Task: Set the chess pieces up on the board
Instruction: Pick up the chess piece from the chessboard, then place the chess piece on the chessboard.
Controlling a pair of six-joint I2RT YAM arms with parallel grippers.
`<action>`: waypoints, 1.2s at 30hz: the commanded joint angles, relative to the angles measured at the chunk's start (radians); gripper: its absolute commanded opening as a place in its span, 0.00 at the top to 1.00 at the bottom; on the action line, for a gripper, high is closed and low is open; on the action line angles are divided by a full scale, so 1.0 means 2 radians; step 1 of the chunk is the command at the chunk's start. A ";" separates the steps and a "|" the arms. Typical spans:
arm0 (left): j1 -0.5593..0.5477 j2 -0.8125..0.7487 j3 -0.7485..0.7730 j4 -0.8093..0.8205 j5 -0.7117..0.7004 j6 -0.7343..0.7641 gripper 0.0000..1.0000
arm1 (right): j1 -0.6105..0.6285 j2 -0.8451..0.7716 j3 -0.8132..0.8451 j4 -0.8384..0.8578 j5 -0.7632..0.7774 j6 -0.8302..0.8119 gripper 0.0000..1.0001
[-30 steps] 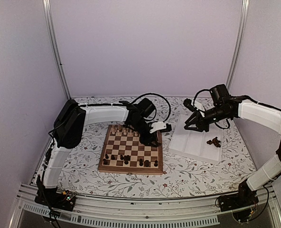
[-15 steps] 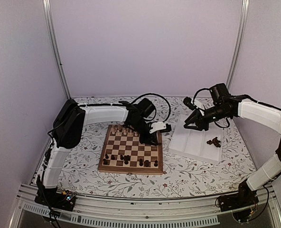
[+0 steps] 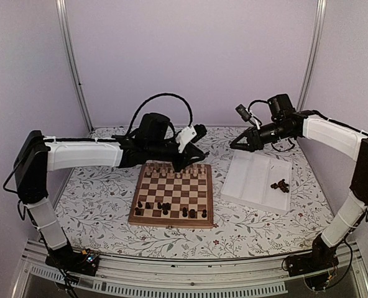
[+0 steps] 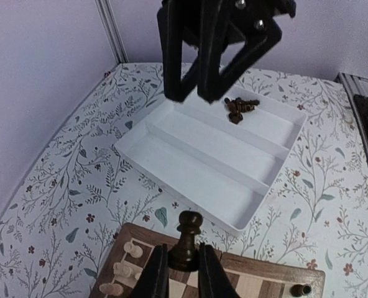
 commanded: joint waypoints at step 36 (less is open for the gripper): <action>-0.039 0.050 0.020 0.095 -0.058 -0.042 0.86 | 0.047 0.138 0.084 -0.039 -0.173 0.071 0.83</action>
